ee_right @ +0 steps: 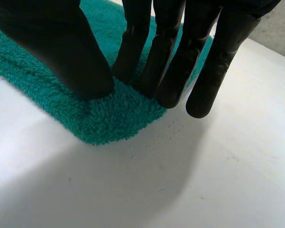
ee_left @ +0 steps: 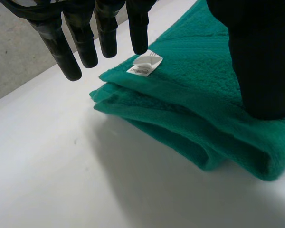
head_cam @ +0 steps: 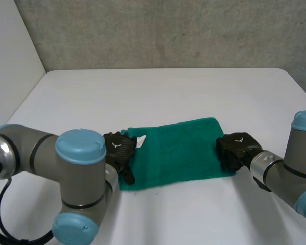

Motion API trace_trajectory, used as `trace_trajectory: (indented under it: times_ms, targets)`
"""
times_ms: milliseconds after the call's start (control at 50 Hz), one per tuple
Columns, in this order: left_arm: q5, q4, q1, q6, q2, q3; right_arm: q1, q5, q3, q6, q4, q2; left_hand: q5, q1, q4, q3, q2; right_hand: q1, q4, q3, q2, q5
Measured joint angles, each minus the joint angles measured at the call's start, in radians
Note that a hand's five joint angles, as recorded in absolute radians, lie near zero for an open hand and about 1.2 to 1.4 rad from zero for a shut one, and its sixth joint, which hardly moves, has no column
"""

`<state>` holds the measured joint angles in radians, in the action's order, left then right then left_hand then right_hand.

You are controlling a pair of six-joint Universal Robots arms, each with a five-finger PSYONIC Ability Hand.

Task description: Fold the towel.

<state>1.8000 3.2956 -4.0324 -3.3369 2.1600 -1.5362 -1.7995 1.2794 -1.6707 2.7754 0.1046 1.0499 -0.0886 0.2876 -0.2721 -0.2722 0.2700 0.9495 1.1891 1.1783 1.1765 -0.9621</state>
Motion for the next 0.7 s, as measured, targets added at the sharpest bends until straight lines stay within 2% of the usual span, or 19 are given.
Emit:
trace_trajectory:
  times_ms: [160,260,360,400,420,440,500,580,600,640,660,700]
  targets:
    - [-0.003,0.007,0.001,0.002,-0.065,-0.049,-0.008,0.058,0.013,-0.028,-0.003,0.016,0.0,0.0,0.0,0.0,0.0,0.0,0.0,0.0,0.0,0.0]
    - [-0.001,0.009,-0.026,0.003,-0.123,-0.062,-0.023,0.092,0.051,-0.054,-0.005,0.052,0.0,0.0,0.0,0.0,0.0,0.0,0.0,0.0,0.0,-0.009]
    - [-0.002,0.01,-0.07,0.003,-0.183,-0.076,-0.13,0.092,0.145,-0.07,-0.018,0.088,0.0,0.0,0.0,0.0,0.0,0.005,0.0,0.0,0.0,-0.02]
    - [-0.002,0.01,-0.104,0.004,-0.224,-0.087,-0.236,0.065,0.219,-0.073,-0.035,0.093,0.0,0.0,0.0,0.0,0.0,0.005,0.0,0.0,0.0,-0.02]
    - [-0.002,0.01,-0.104,0.004,-0.224,-0.087,-0.236,0.065,0.219,-0.073,-0.035,0.093,0.0,0.0,0.0,0.0,0.0,0.005,0.0,0.0,0.0,-0.02]
    - [-0.002,0.01,-0.127,0.004,-0.251,-0.095,-0.311,0.026,0.267,-0.073,-0.05,0.08,0.0,0.0,0.0,0.0,0.0,0.005,0.0,0.0,0.0,-0.02]
    - [-0.003,0.01,-0.155,0.005,-0.28,-0.106,-0.418,-0.053,0.334,-0.068,-0.072,0.024,0.0,0.0,0.0,0.0,0.0,0.035,0.0,0.0,0.0,-0.027]
    - [-0.003,0.01,-0.173,0.01,-0.293,-0.118,-0.473,-0.104,0.371,-0.062,-0.088,-0.032,0.0,0.0,0.0,0.0,0.0,0.044,0.0,0.0,0.0,-0.032]
    - [-0.004,0.01,-0.176,0.013,-0.295,-0.121,-0.507,-0.135,0.398,-0.057,-0.104,-0.085,0.0,0.0,0.0,0.0,0.0,0.044,0.0,0.0,0.0,-0.034]
    - [-0.005,0.01,-0.179,0.02,-0.296,-0.126,-0.53,-0.143,0.428,-0.051,-0.124,-0.142,0.0,0.0,0.0,0.0,0.0,0.037,-0.002,-0.002,-0.003,-0.032]
    - [-0.005,0.011,-0.179,0.022,-0.296,-0.127,-0.533,-0.137,0.436,-0.049,-0.129,-0.156,0.0,0.0,0.0,0.0,0.0,-0.147,-0.226,-0.22,-0.221,0.17]
    - [-0.006,0.012,-0.177,0.032,-0.294,-0.125,-0.537,-0.087,0.457,-0.04,-0.14,-0.182,0.0,0.0,0.0,0.0,0.0,-0.424,-0.509,-0.504,-0.506,0.445]
